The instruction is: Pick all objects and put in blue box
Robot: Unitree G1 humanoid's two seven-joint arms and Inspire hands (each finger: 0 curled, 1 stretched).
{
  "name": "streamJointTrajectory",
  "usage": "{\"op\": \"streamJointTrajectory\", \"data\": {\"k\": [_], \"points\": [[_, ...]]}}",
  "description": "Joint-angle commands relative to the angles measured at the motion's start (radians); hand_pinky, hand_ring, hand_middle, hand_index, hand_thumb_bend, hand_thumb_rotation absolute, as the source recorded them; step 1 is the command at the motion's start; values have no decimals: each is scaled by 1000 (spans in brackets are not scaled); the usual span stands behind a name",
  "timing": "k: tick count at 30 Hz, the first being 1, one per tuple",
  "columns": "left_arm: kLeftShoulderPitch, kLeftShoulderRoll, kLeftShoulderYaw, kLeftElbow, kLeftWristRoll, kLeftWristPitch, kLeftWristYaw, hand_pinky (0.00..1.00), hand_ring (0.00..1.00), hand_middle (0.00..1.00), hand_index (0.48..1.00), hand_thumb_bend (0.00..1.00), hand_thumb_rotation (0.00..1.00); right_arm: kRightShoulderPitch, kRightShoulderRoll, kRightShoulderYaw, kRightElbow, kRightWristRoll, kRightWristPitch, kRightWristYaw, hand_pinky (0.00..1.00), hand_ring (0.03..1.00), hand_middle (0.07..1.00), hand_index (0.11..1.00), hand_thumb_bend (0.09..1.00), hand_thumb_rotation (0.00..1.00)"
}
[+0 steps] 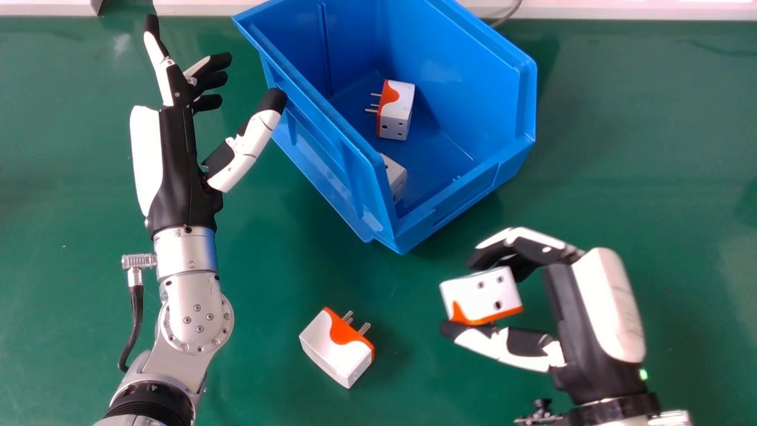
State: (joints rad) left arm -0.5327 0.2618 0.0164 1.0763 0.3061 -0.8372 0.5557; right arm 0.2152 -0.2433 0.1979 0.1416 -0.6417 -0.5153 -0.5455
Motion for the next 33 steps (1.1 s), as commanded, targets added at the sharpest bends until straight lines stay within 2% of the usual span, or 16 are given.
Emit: {"op": "streamJointTrajectory", "data": {"k": [1,5,10,13,14,17,18,20,23,26,33], "points": [[-7,0,1,-15,-4,-5,3,716,771,791,814,757,604,-8,3,-21,-13,-10,-27,-44,436,458,499,456,503,0],[-10,-1,1,-13,-3,-5,5,716,771,791,814,757,604,-29,12,-44,-37,-26,-3,-65,434,458,503,448,503,0],[-12,1,-1,-7,1,-7,8,716,771,791,814,759,605,-93,28,-84,-121,-19,71,-25,434,458,504,448,504,0],[-16,3,-2,0,3,-9,9,716,771,791,814,756,604,-226,74,-92,-225,-21,175,36,395,458,515,459,502,0],[-16,3,-3,2,4,-8,10,716,771,791,814,755,604,-254,83,-91,-240,-20,194,50,410,454,514,457,503,0],[-17,1,-6,1,10,-8,16,716,771,791,814,754,603,-412,89,-80,-211,0,199,94,448,453,510,452,503,0],[-18,0,-7,2,11,-7,17,716,771,791,814,754,603,-496,79,-74,-154,3,182,104,458,457,504,448,503,0],[-19,-2,-8,5,12,-6,20,716,771,791,814,754,603,-598,60,-69,-59,5,152,110,411,468,503,452,503,0],[-20,-3,-7,10,8,-8,17,716,771,791,813,754,603,-810,20,-45,199,0,136,150,409,466,496,453,504,0],[-20,-4,-7,11,4,-11,16,717,771,791,813,754,603,-937,17,-22,371,1,152,169,375,469,504,471,502,0],[-22,-7,-12,15,9,-11,23,718,771,791,814,751,602,-1188,39,88,733,-64,209,149,369,455,521,485,500,0]]}}
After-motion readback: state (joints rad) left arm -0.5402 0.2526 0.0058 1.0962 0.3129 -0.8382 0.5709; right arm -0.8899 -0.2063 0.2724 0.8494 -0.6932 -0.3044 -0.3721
